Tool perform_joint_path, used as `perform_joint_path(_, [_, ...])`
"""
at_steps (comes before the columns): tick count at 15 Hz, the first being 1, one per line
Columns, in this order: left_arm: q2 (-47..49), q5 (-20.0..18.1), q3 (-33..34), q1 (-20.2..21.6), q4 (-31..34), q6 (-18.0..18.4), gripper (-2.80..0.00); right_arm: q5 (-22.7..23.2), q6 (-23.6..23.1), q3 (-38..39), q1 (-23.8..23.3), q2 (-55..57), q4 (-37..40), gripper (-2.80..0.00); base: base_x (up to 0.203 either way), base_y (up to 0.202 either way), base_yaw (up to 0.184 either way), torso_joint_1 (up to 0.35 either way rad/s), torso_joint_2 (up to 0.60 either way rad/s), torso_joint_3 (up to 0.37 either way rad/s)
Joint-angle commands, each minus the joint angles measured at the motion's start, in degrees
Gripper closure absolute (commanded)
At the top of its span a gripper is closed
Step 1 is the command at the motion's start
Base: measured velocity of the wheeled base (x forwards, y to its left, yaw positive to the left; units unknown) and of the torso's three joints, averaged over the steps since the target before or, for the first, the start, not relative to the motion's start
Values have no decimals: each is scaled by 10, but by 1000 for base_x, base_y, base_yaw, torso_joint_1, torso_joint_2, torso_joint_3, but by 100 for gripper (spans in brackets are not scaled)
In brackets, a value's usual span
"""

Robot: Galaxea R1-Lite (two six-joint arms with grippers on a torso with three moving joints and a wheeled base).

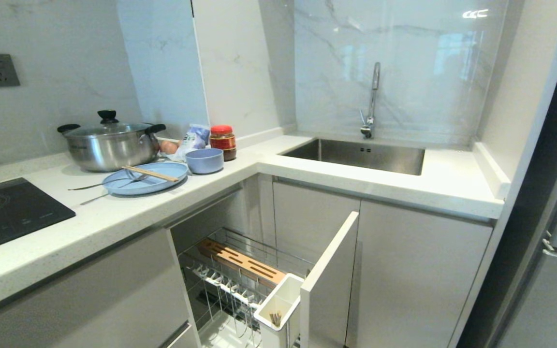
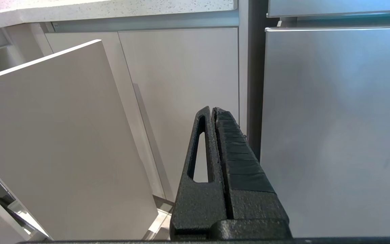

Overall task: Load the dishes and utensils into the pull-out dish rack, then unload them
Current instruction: Pick up the chopsticks and place it in the cupboard

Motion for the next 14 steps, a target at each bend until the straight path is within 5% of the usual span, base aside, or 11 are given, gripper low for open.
perform_joint_path(1, [1, 0, 0, 0, 0, 0, 0, 0, 0, 0, 0, -2, 0, 0, 0, 0, 0, 0, 0, 0])
perform_joint_path(14, [2, 0, 0, 0, 0, -2, 0, 0, 0, 0, 0, -2, 0, 0, 0, 0, 0, 0, 1, -15])
